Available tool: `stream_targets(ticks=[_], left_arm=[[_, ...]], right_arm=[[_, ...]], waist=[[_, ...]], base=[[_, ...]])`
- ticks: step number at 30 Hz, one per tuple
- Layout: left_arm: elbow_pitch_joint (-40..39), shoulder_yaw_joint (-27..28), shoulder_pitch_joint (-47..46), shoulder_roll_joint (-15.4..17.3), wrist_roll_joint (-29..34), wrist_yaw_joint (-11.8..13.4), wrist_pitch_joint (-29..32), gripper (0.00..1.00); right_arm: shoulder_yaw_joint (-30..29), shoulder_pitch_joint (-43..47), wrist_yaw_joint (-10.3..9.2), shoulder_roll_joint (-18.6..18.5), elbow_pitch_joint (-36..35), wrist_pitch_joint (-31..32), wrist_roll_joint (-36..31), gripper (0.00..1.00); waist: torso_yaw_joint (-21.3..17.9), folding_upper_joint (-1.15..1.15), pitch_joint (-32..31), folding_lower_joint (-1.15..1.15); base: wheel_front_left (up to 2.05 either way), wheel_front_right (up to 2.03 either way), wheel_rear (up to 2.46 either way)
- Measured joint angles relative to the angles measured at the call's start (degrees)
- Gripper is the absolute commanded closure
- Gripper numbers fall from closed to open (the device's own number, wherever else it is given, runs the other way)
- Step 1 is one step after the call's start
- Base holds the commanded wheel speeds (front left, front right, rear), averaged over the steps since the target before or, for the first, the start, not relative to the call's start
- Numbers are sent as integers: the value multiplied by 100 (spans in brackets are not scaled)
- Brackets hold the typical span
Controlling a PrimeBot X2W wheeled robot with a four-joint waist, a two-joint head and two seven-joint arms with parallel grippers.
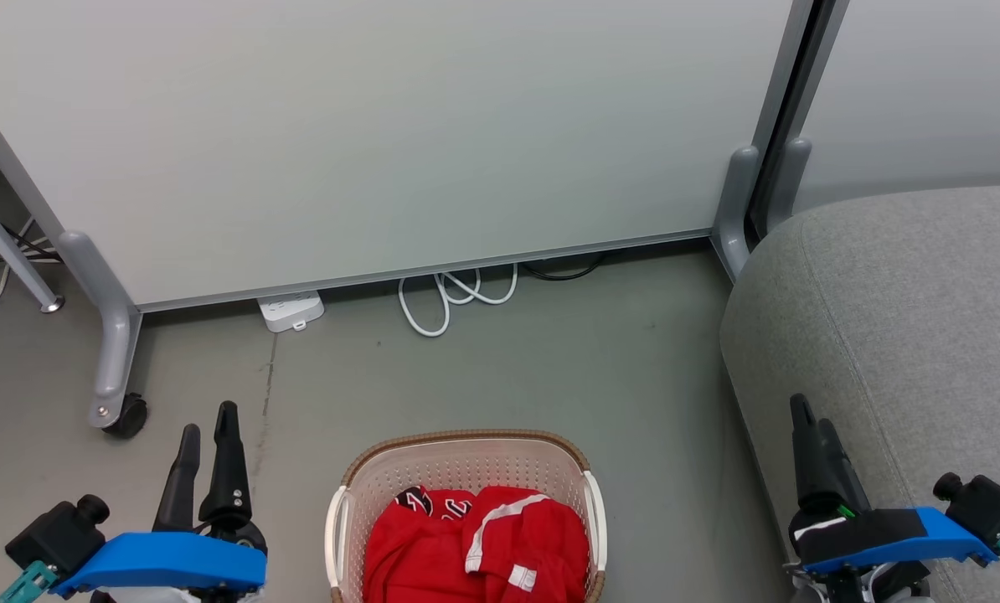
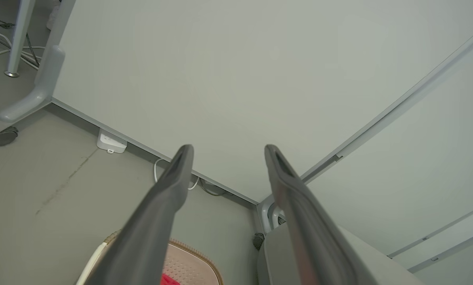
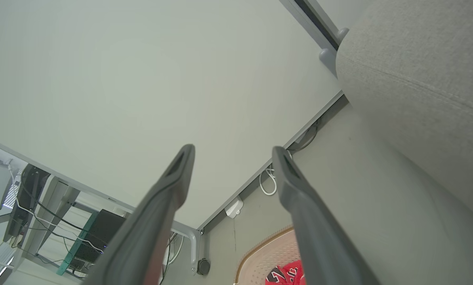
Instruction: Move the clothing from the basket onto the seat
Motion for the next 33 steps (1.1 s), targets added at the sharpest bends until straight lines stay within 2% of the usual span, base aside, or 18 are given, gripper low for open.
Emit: stream_targets(ticks=[16,33], left_arm=[[112,-181,-91,53,1217,13,-269,0],[168,-316,-166,78,2213,23,-511,0]], right_arm=[[143,-87,0,-3,115,-286,-1151,0],[244,-124,0,-7,172,-522,-2135,0]], waist=[[23,0,3,0],[36,0,9,0]], base=[[0,0,0],[0,0,0]])
